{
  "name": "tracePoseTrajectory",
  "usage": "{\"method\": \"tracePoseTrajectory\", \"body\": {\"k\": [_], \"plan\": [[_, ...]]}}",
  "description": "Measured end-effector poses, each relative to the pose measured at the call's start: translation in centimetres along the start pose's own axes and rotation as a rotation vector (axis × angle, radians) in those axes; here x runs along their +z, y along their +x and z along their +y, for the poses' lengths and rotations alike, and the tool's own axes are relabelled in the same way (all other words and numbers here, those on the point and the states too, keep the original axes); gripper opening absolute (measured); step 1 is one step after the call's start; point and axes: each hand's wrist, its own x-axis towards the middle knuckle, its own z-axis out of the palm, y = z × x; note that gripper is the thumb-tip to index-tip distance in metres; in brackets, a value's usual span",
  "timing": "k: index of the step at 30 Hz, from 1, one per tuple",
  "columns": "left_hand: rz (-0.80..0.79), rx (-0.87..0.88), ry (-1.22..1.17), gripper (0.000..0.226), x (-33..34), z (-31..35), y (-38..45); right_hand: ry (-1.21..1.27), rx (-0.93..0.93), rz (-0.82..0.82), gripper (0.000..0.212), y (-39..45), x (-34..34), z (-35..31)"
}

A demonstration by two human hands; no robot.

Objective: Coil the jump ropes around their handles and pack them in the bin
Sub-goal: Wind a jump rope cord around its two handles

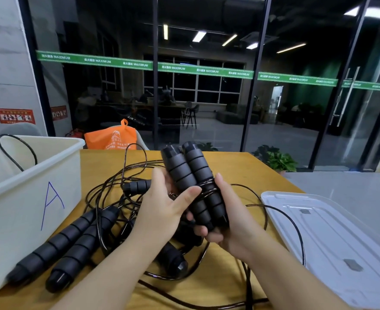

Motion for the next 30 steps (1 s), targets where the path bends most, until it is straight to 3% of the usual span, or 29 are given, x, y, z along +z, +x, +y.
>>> {"method": "tracePoseTrajectory", "body": {"k": [4,6,11,14,19,25,30], "plan": [[-0.119,-0.037,-0.293,0.048,0.1,-0.7,0.4,0.173,0.012,-0.029,0.061,-0.1,0.0,-0.3],[-0.144,-0.039,-0.327,0.05,0.4,-1.2,0.7,0.234,0.006,-0.028,0.061,0.0,-0.2,-0.3],[-0.171,0.184,-0.002,0.021,0.1,-0.7,0.1,0.296,-0.024,-0.017,0.066,0.3,-1.0,-0.4],[-0.219,0.209,-0.014,0.021,0.1,-0.6,0.1,0.284,-0.04,-0.017,0.065,0.2,-1.2,-0.6],[-0.319,0.094,-0.216,0.043,-0.3,-1.7,0.6,0.264,0.064,-0.115,0.069,-0.3,-1.6,-0.6],[-0.428,-0.009,-0.467,0.081,-0.2,-2.8,0.9,0.204,0.201,-0.4,0.069,-0.1,-2.1,-0.1],[-0.466,0.01,-0.406,0.092,-0.6,-2.4,0.8,0.236,0.27,-0.587,0.068,0.3,-2.2,0.5]]}}
